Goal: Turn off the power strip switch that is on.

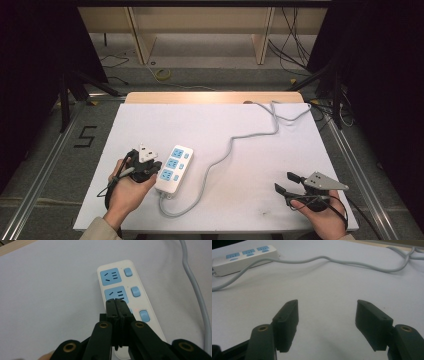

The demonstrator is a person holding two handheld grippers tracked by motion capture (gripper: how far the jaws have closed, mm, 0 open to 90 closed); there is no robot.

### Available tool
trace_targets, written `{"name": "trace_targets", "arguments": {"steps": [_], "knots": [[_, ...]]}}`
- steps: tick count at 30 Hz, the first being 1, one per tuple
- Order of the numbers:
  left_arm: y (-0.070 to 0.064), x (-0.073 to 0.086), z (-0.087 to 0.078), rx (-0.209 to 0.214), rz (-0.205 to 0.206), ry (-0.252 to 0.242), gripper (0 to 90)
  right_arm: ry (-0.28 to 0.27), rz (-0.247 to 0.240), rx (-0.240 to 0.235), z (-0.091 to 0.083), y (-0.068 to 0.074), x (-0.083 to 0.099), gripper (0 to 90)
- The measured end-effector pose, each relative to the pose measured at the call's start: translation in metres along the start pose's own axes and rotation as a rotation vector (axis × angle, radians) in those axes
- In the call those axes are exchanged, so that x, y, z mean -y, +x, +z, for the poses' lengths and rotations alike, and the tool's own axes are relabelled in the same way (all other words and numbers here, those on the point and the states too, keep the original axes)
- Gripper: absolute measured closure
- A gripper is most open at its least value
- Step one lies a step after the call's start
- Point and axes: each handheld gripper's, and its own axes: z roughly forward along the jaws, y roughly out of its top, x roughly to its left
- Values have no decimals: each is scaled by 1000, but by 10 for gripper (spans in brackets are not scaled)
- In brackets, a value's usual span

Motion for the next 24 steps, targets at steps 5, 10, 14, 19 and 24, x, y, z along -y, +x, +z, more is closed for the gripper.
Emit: {"name": "trace_targets", "arguments": {"steps": [5, 10, 14, 19, 24], "knots": [[-3, -3, 1, 3, 5, 5, 894, 3, -3, -2, 0, 0, 0, 361], [-6, -5, 2, 13, 14, 21, 894, 5, -5, 1, 0, 0, 0, 360], [-7, -7, 4, 21, 20, 33, 894, 5, -7, 3, 0, 0, 0, 359], [-9, -10, 6, 27, 26, 46, 894, 6, -6, 4, 0, 0, 0, 359], [-12, -14, 6, 32, 40, 56, 894, 5, -7, 5, 0, 0, 0, 360]]}}
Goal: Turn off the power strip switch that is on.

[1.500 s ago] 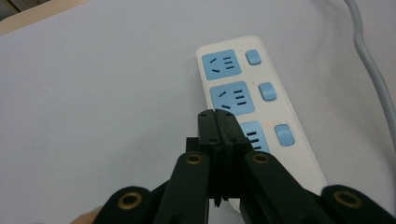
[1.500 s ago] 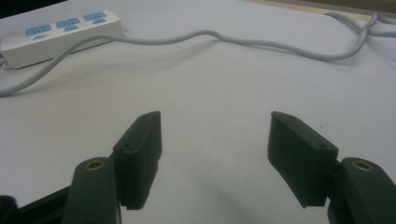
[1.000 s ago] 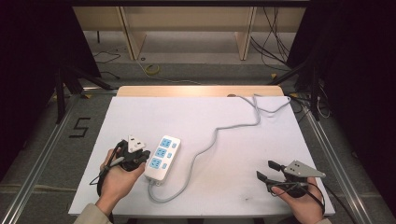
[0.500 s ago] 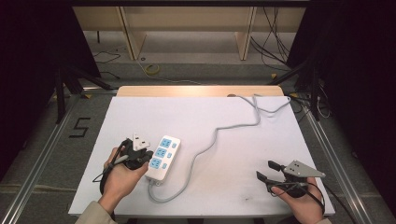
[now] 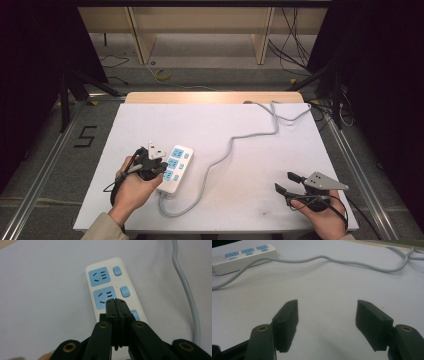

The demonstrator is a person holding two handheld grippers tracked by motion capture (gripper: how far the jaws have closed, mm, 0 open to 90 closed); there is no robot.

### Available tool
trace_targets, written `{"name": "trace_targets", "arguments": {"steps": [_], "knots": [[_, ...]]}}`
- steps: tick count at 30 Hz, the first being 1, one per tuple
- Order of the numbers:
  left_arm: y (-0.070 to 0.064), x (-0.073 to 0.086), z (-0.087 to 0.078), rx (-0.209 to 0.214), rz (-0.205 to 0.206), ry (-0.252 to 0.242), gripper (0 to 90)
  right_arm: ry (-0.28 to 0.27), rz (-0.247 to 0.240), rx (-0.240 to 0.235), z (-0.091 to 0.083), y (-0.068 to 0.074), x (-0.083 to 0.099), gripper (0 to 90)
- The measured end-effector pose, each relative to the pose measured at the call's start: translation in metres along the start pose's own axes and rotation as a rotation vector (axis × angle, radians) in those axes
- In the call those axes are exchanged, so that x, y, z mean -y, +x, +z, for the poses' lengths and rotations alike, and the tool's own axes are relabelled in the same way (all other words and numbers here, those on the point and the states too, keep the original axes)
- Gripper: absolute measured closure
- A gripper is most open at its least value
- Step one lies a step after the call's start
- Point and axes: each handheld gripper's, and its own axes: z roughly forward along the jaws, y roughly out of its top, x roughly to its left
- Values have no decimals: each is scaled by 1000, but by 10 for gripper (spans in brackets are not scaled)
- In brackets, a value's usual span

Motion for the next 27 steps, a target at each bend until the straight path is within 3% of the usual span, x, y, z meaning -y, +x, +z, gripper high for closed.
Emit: {"name": "trace_targets", "arguments": {"steps": [27], "knots": [[-12, -6, 9, 24, 39, 46, 893, 1, -1, 5, -1, -1, 0, 361]]}}
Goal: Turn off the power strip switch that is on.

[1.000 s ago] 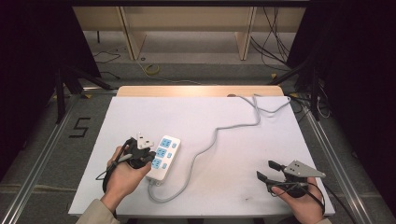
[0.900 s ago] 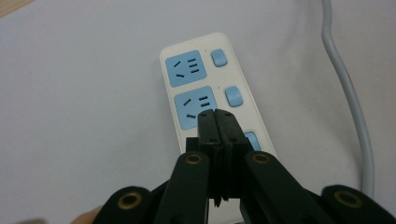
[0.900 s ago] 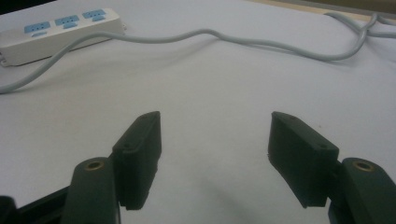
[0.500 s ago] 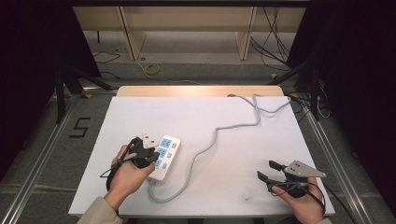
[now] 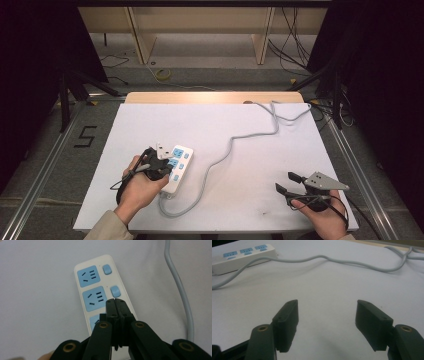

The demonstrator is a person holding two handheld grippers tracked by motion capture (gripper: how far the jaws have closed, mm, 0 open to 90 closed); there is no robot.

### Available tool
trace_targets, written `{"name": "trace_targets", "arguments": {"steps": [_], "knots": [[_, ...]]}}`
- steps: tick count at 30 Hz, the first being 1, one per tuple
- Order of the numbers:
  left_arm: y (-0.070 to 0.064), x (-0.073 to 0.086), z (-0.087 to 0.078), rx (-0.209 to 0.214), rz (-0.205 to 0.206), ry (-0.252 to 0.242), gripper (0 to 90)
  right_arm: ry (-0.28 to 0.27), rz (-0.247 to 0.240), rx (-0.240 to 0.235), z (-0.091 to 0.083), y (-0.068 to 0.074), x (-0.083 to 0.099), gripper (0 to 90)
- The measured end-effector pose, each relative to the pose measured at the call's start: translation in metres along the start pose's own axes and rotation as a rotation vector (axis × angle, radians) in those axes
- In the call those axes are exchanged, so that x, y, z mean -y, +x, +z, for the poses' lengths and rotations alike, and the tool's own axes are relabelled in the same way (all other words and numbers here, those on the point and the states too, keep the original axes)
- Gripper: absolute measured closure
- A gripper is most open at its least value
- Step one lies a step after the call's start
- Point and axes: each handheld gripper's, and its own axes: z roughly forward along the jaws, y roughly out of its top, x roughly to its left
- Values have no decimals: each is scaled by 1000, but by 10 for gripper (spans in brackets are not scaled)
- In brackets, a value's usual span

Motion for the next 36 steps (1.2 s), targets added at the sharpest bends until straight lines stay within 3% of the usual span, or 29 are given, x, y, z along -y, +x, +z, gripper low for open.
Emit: {"name": "trace_targets", "arguments": {"steps": [22, 36], "knots": [[-5, -4, 4, 0, 9, 40, 893, -2, 0, -1, 0, 0, 0, 361], [-9, -8, 11, 21, 8, 82, 893, -2, 0, -2, 0, 0, 0, 361]]}}
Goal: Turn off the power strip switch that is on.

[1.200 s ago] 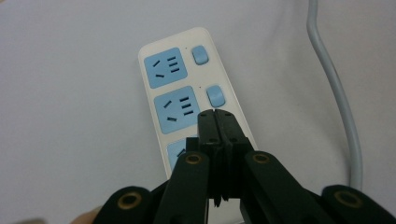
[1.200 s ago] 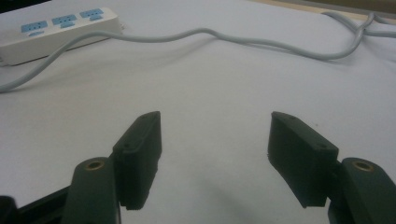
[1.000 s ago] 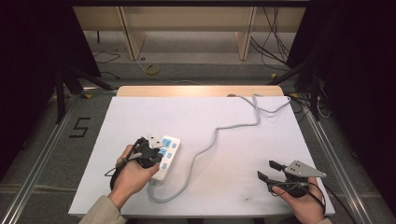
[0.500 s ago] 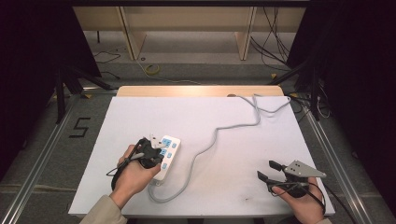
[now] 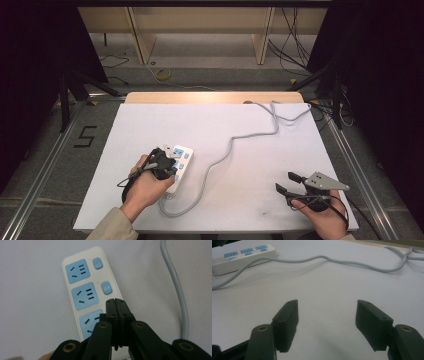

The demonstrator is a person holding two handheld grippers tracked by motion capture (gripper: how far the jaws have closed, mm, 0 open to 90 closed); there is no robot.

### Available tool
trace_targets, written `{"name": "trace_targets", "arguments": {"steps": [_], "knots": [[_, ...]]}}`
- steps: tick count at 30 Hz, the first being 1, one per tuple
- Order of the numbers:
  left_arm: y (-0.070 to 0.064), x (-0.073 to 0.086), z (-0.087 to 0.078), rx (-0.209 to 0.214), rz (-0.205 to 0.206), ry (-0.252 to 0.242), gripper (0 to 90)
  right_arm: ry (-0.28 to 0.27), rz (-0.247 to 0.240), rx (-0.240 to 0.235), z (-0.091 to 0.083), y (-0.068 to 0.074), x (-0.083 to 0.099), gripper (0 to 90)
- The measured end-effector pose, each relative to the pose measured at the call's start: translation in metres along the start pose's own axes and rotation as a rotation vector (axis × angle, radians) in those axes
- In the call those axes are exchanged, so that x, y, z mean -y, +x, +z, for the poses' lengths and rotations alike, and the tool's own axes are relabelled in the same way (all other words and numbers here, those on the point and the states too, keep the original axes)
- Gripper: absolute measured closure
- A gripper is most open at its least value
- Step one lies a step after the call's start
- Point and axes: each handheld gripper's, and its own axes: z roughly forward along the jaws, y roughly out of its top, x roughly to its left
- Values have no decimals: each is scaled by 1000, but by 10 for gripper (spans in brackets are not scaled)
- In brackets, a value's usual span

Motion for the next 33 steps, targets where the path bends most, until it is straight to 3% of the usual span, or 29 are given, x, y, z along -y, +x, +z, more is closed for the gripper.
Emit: {"name": "trace_targets", "arguments": {"steps": [33], "knots": [[-1, -8, 12, 19, 13, 73, 892, -1, 0, -1, 0, 0, 0, 360]]}}
